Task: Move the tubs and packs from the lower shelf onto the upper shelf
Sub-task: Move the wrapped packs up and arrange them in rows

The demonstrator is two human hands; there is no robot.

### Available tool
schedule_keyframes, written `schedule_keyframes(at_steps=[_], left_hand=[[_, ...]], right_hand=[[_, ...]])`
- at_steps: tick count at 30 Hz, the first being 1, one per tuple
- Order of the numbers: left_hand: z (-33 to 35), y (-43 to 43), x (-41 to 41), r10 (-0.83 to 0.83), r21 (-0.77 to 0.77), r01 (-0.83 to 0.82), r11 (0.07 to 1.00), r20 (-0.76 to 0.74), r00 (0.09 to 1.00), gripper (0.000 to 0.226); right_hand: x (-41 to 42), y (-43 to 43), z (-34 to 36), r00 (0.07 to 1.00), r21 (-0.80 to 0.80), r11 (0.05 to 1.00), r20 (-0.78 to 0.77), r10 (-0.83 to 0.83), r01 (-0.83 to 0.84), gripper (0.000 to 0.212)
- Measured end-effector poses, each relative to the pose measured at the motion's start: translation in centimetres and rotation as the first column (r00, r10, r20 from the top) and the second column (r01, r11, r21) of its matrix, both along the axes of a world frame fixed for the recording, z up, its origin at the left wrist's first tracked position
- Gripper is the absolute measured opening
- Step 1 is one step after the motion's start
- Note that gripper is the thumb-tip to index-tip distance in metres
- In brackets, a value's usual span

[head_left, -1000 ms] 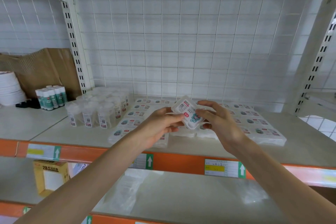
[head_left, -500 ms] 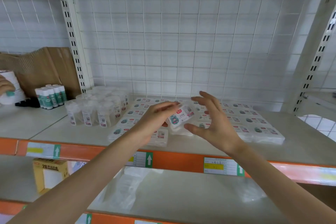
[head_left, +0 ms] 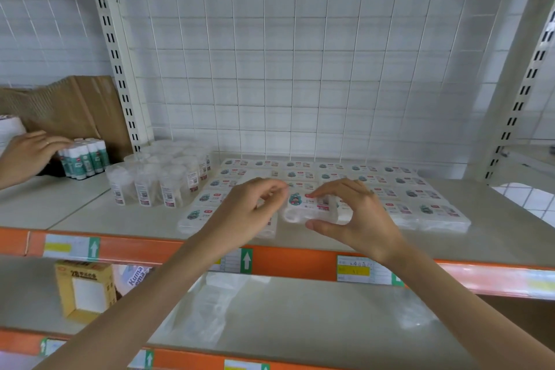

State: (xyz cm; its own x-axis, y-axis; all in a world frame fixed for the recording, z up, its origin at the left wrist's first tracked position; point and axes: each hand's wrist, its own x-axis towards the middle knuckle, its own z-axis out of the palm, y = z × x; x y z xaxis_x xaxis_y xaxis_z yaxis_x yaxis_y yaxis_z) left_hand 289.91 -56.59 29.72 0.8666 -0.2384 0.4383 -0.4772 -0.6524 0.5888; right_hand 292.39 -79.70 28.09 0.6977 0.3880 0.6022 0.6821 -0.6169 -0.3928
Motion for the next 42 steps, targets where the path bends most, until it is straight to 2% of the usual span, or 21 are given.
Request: schedule_keyframes(at_steps=[3,5,10,15,21,25,29,32,34,37,39,42], left_hand=[[-1.7,1.3,-0.8,0.026,0.287,-0.066,0.956,0.139,0.99,0.042],[-2.7,1.9,-1.1,0.071,0.36,-0.134,0.923,0.181,0.981,0.05],[-3.9,2.2,-1.1,0.095,0.334,-0.156,0.93,0.194,0.976,0.027],[-4.1,2.3,-0.8,0.081,0.339,-0.149,0.929,0.208,0.975,0.027],[-4.5,2.6,-0.8,0.073,0.336,-0.148,0.93,0.225,0.972,0.047],[-4.6,2.9,-0.4,0.051,0.343,-0.127,0.931,0.222,0.974,0.045],[-2.8,3.4,0.1,-0.008,0.259,-0.037,0.965,0.17,0.986,0.041],[-0.3,4.3,2.2,0.019,0.31,-0.085,0.947,0.208,0.978,0.033],[1.6,4.8,4.5,0.058,0.269,-0.092,0.959,0.133,0.989,0.031],[4.1,5.0,7.6,0.086,0.184,-0.051,0.982,-0.191,0.978,0.034],[4.8,5.0,9.5,0.109,0.295,-0.004,0.955,-0.338,0.935,0.043],[4.6,4.8,11.0,0.126,0.418,0.084,0.904,-0.45,0.884,0.053]], right_hand=[[-0.3,-0.3,-0.6,0.999,-0.047,0.999,-0.047,-0.009,0.006,0.046],[-0.4,-0.4,-1.0,0.996,-0.074,0.997,-0.091,-0.009,0.002,0.043],[-0.1,0.1,-1.2,0.991,-0.19,0.981,-0.115,-0.071,0.048,0.042],[0.3,0.9,-1.3,0.991,-0.22,0.974,-0.105,-0.085,0.06,0.041],[0.7,1.2,-1.5,0.991,-0.238,0.97,-0.11,-0.082,0.054,0.041],[1.0,1.2,-1.7,0.985,-0.212,0.977,-0.165,-0.049,0.013,0.041],[0.8,1.2,-1.5,0.985,-0.231,0.973,-0.168,-0.025,-0.014,0.043],[0.5,1.1,-1.6,0.984,-0.191,0.981,-0.179,0.004,-0.039,0.048],[0.5,1.0,-1.6,0.987,-0.139,0.989,-0.161,0.025,-0.048,0.051],[0.4,1.0,-1.7,0.992,-0.089,0.996,-0.126,0.014,-0.026,0.05],[0.3,1.0,-1.7,0.993,-0.081,0.997,-0.115,0.001,-0.011,0.048],[0.3,1.0,-1.8,0.995,-0.077,0.997,-0.097,-0.024,0.017,0.044]])
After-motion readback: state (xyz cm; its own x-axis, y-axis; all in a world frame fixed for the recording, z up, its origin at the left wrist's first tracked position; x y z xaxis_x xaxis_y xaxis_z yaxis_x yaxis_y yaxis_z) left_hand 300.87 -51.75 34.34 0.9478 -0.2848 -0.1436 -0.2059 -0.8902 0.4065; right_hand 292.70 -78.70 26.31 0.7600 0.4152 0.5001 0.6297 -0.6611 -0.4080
